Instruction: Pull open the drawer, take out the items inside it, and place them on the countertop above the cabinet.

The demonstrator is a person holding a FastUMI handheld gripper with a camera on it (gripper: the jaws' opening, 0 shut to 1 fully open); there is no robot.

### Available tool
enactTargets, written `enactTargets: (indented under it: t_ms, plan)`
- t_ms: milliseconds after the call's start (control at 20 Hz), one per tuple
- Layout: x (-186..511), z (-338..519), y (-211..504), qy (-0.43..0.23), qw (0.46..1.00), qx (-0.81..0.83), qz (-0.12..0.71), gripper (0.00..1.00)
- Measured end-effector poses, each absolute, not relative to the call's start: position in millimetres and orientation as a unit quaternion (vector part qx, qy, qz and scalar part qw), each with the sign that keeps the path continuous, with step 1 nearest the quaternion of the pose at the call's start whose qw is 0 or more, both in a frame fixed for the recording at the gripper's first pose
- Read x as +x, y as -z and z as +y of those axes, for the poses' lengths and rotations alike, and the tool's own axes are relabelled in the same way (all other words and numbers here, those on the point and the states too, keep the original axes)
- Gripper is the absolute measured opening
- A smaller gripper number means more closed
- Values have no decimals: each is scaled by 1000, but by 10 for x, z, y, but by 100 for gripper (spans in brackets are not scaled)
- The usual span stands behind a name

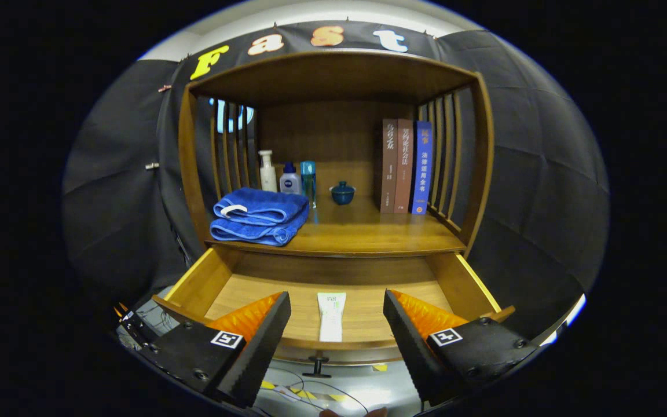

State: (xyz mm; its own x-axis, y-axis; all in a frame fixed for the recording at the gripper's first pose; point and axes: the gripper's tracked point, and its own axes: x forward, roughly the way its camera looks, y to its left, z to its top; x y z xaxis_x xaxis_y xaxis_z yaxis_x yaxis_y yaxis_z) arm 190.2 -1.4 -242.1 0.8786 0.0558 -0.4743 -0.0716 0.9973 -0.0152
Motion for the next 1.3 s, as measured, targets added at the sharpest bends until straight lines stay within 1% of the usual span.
enactTargets:
  t_ms: [150, 450, 750, 1000, 1100, 1200, 1300]
  plan:
    - [2220, 147, 2633, -61, 947, -18, 316, 100]
    - [2503, 129, 3408, -56, 877, -49, 476, 100]
    - [2639, 59, 3854, -33, 835, -51, 548, 99]
    - [2547, 70, 4177, -20, 798, -36, 601, 78]
    - [2513, 73, 4247, -15, 788, -34, 615, 77]
    - [2538, 66, 4315, -14, 788, -30, 615, 57]
    - [2547, 43, 4172, -8, 798, -25, 602, 37]
